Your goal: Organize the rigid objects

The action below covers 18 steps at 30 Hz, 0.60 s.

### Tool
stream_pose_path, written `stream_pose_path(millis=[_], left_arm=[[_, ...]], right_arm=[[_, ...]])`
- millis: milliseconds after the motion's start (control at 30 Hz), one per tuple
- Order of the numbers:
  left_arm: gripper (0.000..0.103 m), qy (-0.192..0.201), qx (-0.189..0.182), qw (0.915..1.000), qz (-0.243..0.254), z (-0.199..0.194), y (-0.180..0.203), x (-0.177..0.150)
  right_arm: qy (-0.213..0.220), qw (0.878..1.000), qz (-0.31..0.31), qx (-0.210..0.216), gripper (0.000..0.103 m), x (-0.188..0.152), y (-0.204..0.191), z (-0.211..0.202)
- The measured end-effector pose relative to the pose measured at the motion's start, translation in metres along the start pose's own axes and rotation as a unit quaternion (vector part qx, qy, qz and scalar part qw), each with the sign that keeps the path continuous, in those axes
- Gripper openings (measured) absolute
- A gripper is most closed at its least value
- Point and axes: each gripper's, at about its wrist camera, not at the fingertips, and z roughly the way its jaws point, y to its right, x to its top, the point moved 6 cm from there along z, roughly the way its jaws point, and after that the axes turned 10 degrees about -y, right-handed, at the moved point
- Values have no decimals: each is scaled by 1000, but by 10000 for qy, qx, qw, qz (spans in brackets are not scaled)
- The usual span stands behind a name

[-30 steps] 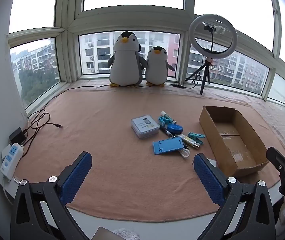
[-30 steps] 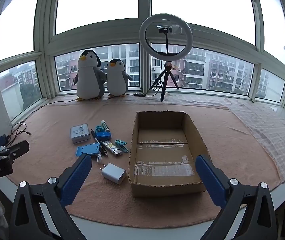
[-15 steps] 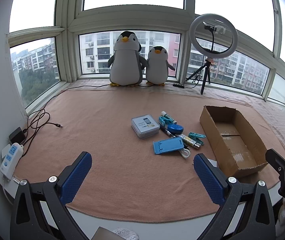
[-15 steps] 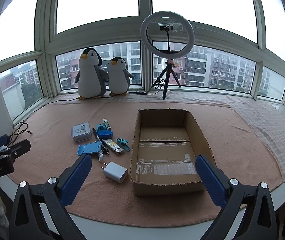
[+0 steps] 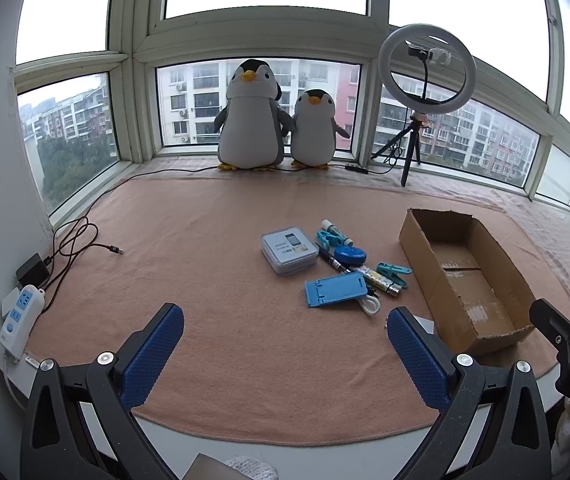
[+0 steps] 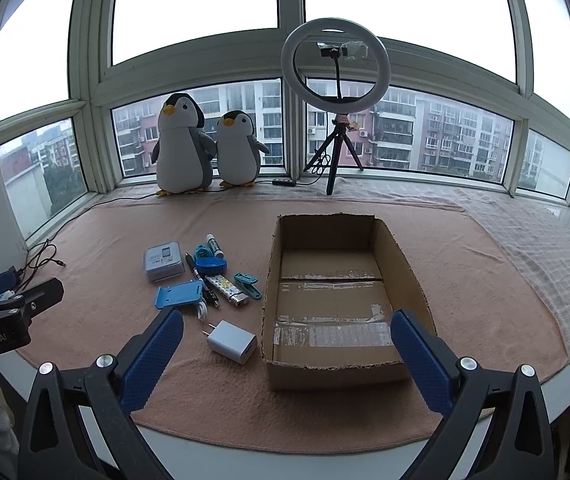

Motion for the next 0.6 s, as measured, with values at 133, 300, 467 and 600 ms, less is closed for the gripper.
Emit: stream_pose_path(millis=[133, 300, 467, 600], left_arm=[[103, 0, 2, 10000, -2, 0, 1, 0], [103, -12, 0, 10000, 2, 0, 1, 1], [103, -8, 0, 10000, 2, 0, 1, 1], [103, -14, -2, 10000, -3, 0, 1, 1]], right_arm=[[-8, 10000, -1, 4, 102, 0, 0, 0], [-15, 10000, -1, 4, 102, 2, 0, 0], [-55, 10000, -1, 13, 102, 2, 2, 3], [-50, 10000, -2, 13, 102, 2, 2, 3]])
